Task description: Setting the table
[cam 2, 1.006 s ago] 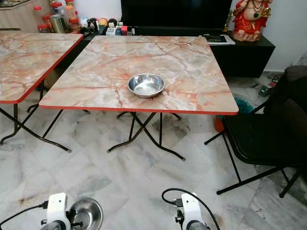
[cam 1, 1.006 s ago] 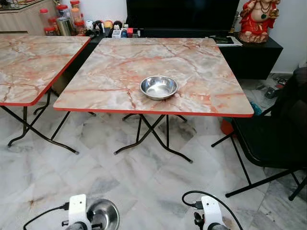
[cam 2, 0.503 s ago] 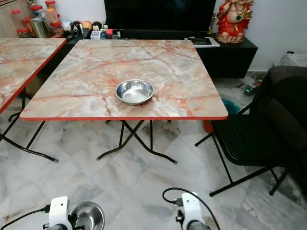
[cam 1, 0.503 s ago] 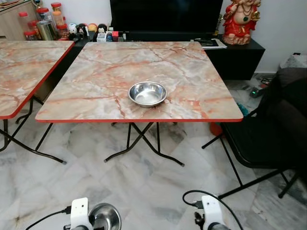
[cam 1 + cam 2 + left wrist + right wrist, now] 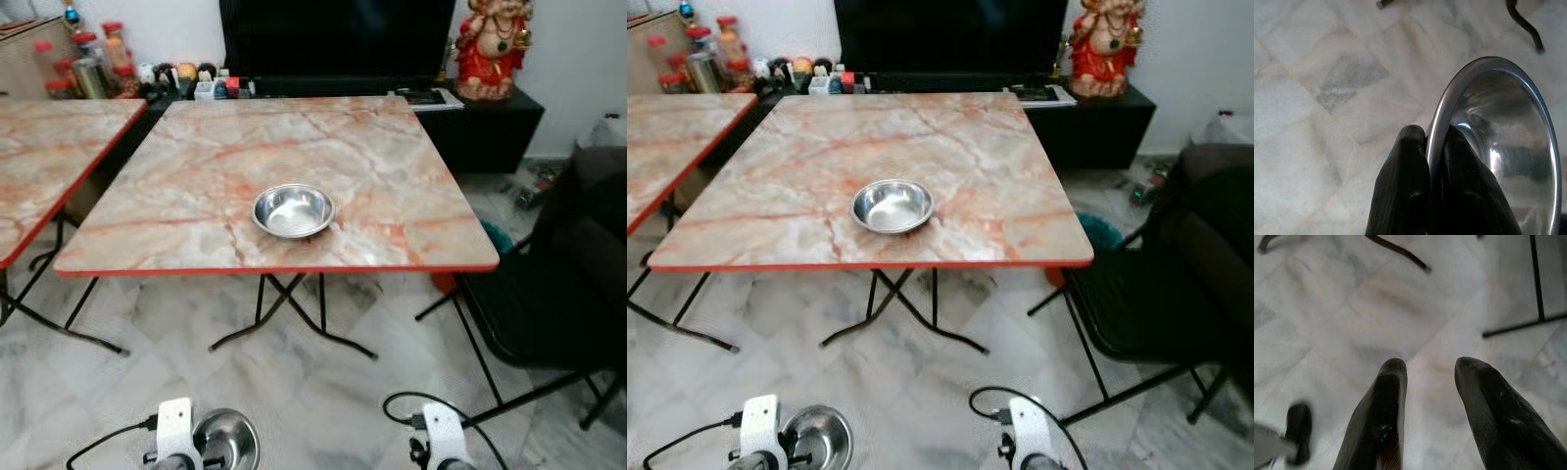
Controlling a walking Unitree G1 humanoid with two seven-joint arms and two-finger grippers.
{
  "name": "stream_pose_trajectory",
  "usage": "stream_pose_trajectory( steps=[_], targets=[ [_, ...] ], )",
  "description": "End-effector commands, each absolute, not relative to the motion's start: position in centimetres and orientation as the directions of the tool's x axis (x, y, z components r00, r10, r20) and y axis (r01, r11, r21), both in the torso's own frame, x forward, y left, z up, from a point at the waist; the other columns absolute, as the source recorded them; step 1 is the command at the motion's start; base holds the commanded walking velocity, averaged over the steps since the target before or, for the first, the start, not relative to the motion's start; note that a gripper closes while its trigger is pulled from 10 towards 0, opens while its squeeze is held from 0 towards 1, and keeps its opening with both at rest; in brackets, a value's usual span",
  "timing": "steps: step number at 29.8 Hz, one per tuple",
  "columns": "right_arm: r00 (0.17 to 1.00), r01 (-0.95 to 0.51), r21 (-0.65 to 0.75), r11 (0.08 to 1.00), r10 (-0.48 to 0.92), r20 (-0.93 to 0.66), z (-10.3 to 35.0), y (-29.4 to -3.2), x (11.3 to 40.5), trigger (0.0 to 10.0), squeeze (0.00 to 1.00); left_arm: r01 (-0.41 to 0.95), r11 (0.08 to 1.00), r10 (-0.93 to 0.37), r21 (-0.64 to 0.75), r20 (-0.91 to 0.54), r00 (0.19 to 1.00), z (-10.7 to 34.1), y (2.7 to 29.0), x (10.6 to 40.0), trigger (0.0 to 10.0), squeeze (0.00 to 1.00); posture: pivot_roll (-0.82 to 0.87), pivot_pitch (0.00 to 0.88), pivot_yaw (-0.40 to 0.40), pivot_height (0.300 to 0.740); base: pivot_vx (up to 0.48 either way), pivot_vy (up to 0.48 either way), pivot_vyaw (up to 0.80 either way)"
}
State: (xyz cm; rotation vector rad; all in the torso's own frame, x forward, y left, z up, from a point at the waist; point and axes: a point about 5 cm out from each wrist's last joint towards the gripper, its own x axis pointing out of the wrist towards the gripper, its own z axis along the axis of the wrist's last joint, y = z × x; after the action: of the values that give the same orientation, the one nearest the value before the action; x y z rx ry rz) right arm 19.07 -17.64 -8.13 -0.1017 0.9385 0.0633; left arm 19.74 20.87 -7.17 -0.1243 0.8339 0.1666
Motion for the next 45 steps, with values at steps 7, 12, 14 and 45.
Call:
stream_pose_trajectory(
  steps=[7,12,14,45],
  targets=[
    [0.599,-0.118,-0.046,0.992,0.034,-0.800,-7.97,-16.91,19.50,10.0,0.00,-0.197,0.980,0.111,-0.028,-0.747,0.655,-7.15,21.37,19.64,10.0,0.00,0.00,0.000,-0.014,0.719,0.295,0.000,0.32],
    [0.600,-0.118,-0.047,0.992,0.034,-0.799,-7.94,-16.96,19.54,10.0,0.00,-0.191,0.981,0.105,-0.030,-0.748,0.656,-7.16,21.17,19.70,10.0,0.00,0.00,0.000,-0.017,0.719,0.295,0.000,0.00],
    [0.600,-0.120,-0.047,0.992,0.035,-0.799,-7.95,-16.93,19.53,10.0,0.00,-0.189,0.981,0.103,-0.031,-0.749,0.655,-7.18,21.12,19.67,10.0,0.00,-0.01,0.000,-0.015,0.719,0.294,0.000,0.00],
    [0.598,-0.111,-0.036,0.993,0.038,-0.801,-8.01,-16.73,19.45,10.0,0.00,-0.149,0.988,0.075,-0.033,-0.748,0.659,-7.06,20.66,20.08,10.0,0.00,-0.01,0.000,-0.007,0.719,0.236,0.000,0.00]
  ],
)
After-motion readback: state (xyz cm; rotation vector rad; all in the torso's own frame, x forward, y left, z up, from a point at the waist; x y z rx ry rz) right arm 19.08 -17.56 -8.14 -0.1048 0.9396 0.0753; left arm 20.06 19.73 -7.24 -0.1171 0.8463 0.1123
